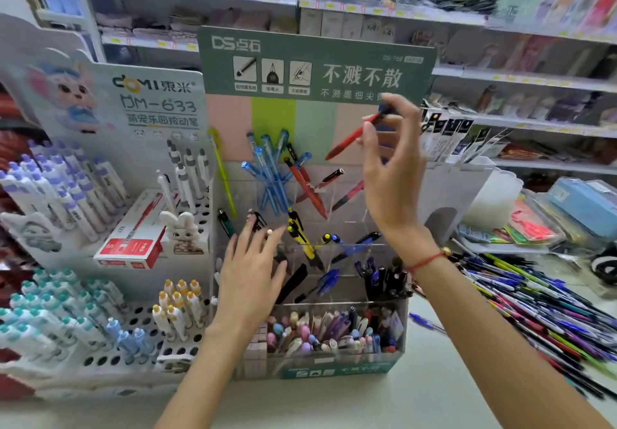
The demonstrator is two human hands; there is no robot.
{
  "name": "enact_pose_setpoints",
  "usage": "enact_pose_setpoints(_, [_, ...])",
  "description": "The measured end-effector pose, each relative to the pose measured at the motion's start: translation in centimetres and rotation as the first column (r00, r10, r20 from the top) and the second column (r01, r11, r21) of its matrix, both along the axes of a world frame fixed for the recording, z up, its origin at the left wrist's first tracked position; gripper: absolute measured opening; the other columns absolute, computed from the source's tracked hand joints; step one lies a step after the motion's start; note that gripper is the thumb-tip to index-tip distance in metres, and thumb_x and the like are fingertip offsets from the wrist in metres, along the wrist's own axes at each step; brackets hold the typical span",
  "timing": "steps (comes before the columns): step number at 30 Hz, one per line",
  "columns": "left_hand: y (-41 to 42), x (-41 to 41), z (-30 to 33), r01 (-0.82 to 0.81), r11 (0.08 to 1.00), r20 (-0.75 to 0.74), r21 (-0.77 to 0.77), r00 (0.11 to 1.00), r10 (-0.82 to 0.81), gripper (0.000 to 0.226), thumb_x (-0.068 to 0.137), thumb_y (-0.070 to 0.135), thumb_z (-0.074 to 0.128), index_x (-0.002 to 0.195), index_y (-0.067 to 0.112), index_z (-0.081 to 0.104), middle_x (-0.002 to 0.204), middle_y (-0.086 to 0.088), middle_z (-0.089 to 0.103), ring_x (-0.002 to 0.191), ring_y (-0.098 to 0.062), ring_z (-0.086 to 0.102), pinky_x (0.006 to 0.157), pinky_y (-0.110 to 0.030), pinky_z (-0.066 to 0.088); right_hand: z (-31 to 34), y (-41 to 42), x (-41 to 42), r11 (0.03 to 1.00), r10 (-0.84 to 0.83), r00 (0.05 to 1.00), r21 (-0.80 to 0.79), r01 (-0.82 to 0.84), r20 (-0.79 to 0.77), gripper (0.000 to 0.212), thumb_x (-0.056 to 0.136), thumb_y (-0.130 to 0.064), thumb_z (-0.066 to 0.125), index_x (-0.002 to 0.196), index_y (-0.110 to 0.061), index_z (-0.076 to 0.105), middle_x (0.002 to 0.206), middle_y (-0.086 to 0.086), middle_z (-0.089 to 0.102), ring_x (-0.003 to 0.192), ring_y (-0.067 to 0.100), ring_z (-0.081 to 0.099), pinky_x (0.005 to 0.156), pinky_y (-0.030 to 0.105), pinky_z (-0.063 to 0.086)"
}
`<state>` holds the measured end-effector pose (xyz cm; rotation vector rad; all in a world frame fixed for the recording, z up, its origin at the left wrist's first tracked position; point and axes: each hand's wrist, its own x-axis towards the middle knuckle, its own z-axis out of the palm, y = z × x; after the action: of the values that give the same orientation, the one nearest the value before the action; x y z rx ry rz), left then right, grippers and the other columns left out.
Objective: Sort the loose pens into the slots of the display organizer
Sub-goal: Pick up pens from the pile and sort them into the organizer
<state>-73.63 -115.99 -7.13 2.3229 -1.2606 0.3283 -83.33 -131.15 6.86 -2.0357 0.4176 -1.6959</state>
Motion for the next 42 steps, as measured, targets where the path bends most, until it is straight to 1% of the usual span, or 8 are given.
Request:
enact_pose_setpoints(4, [0.1,0.0,-0.5,0.018,0.999,0.071,0.045,0.997,-0.021,0.038,0.079,0.021,0.075,0.114,0.014,0.063,0.118,-0.007,0.063,0.141,-0.031,0.031,0.103,-0.05,0.042,-2.2,-1.2,2.8,0.986,-0.104,0.941,-0.156,0.055,-0.321,0.034,0.096,-0.015,0.056,0.128,-0.008,0.05,0.086,0.007,0.066,0.07,0.02,0.064,0.061,0.036,0.055])
enact_pose_setpoints(8, [0.2,-0.1,-0.4,0.055,0.998,0.037,-0.037,0.998,-0.054,0.052,0.085,0.02,0.068,0.134,0.02,0.051,0.138,-0.004,0.051,0.145,-0.027,0.023,0.111,-0.047,0.035,-4.2,-1.7,2.9,0.952,-0.227,0.805,-0.299,0.065,-0.548,0.039,0.094,-0.019,0.059,0.132,-0.01,0.052,0.084,0.011,0.069,0.089,0.033,0.062,0.079,0.041,0.045])
enact_pose_setpoints(14, [-0.6,-3.6,2.5,0.086,0.952,-0.055,-0.295,0.993,-0.107,0.051,0.09,0.016,0.063,0.138,0.016,0.048,0.142,0.0,0.048,0.137,-0.017,0.035,0.115,-0.03,0.024,-4.2,-2.1,-1.7,0.997,-0.054,0.82,-0.072,0.016,-0.57,0.061,0.094,-0.028,0.057,0.148,-0.013,0.032,0.123,0.006,0.061,0.117,0.02,0.05,0.1,0.03,0.036])
enact_pose_setpoints(22, [-9.2,-14.0,2.6,0.47,0.833,0.017,-0.291,0.873,-0.487,0.029,0.089,0.015,0.059,0.118,0.015,0.064,0.119,0.004,0.064,0.111,-0.013,0.055,0.097,-0.025,0.042,-12.5,-7.9,-22.0,0.909,-0.142,0.811,0.25,0.334,-0.568,0.03,0.092,-0.014,0.061,0.121,-0.015,0.056,0.104,0.0,0.063,0.099,0.019,0.059,0.087,0.033,0.049])
enact_pose_setpoints(26, [-12.7,-21.4,-3.3,0.649,0.74,-0.061,-0.174,0.743,-0.666,0.025,0.089,0.02,0.054,0.11,0.02,0.067,0.113,0.009,0.066,0.105,-0.01,0.058,0.089,-0.023,0.044,-20.4,-11.5,-31.7,0.71,-0.042,0.589,0.39,0.586,-0.807,0.032,0.092,-0.018,0.062,0.123,-0.012,0.055,0.112,0.006,0.064,0.106,0.027,0.06,0.084,0.035,0.048])
enact_pose_setpoints(33, [-20.0,-24.3,-14.4,0.63,0.748,-0.251,0.21,0.774,-0.581,0.042,0.093,0.043,0.052,0.134,0.032,0.052,0.143,0.002,0.05,0.13,-0.022,0.049,0.099,-0.039,0.048,-28.3,-14.0,-37.2,0.777,0.108,0.122,0.161,0.609,-0.987,0.079,0.09,-0.057,0.053,0.152,-0.033,0.011,0.16,0.0,0.013,0.147,0.027,0.013,0.117,0.042,0.015])
enact_pose_setpoints(38, [-26.5,-22.2,-18.2,0.608,0.669,-0.103,0.428,0.768,-0.632,0.087,0.071,0.055,0.072,0.145,0.03,0.036,0.146,-0.004,0.046,0.131,-0.03,0.047,0.095,-0.049,0.048,-32.6,-17.3,-36.6,0.897,0.009,0.029,0.021,0.441,-1.0,0.078,0.082,-0.063,0.054,0.149,-0.032,0.029,0.155,0.002,0.022,0.138,0.04,0.035,0.11,0.057,0.028])
enact_pose_setpoints(42, [-30.5,-19.7,-19.6,0.574,0.612,0.068,0.544,0.697,-0.714,0.091,0.079,0.079,0.027,0.153,0.029,0.012,0.153,-0.003,0.035,0.14,-0.029,0.028,0.11,-0.051,0.034,-33.1,-20.9,-35.9,0.948,-0.126,0.004,-0.119,0.294,-0.992,0.068,0.09,-0.066,0.029,0.151,-0.035,0.023,0.157,0.008,0.026,0.143,0.038,0.023,0.113,0.055,0.014])
